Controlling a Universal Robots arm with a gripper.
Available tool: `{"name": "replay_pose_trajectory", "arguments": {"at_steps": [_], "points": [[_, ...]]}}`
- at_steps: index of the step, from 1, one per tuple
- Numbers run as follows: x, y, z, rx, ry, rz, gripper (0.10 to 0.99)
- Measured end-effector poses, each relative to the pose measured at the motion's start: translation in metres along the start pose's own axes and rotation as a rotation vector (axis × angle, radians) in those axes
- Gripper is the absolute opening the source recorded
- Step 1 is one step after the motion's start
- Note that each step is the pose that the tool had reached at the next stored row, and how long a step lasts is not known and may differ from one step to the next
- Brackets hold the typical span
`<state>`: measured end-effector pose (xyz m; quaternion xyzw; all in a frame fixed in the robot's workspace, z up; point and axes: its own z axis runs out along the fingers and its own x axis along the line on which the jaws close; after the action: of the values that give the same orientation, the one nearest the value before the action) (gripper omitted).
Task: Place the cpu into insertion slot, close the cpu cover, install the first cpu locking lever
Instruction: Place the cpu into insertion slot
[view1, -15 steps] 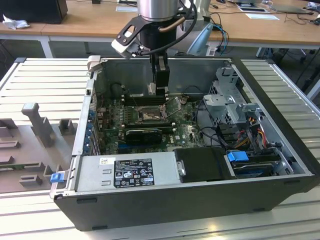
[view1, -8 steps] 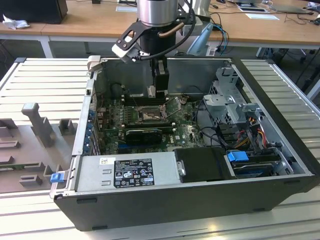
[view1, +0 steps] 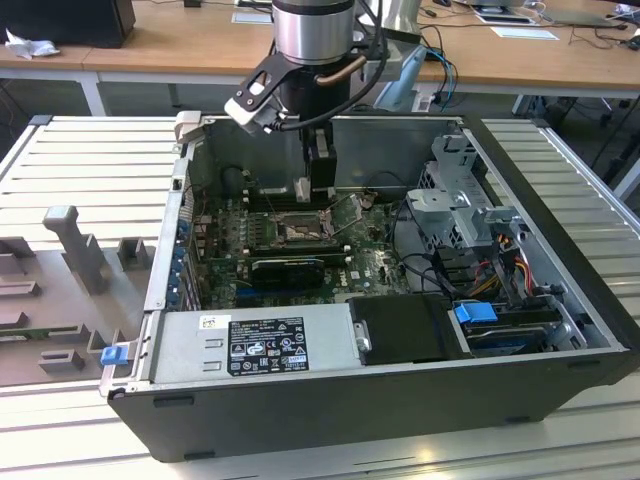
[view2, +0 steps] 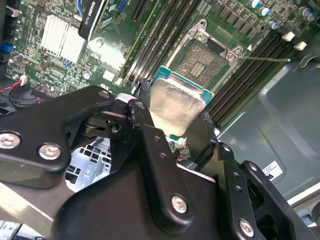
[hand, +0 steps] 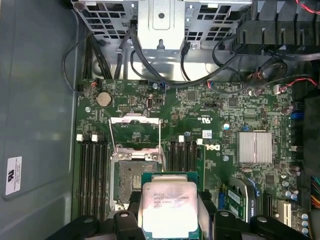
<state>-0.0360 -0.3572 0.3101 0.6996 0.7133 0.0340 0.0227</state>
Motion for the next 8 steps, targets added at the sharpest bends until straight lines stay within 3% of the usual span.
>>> {"name": "replay_pose_trajectory", "arguments": {"at_steps": [3,8], "points": [[0.0,-0.0002,0.0029,0.0,-0.0001,0.001,0.529],[-0.0002,-0.0011,0.0139,0.0,-0.0002,0.002,0.529]]}}
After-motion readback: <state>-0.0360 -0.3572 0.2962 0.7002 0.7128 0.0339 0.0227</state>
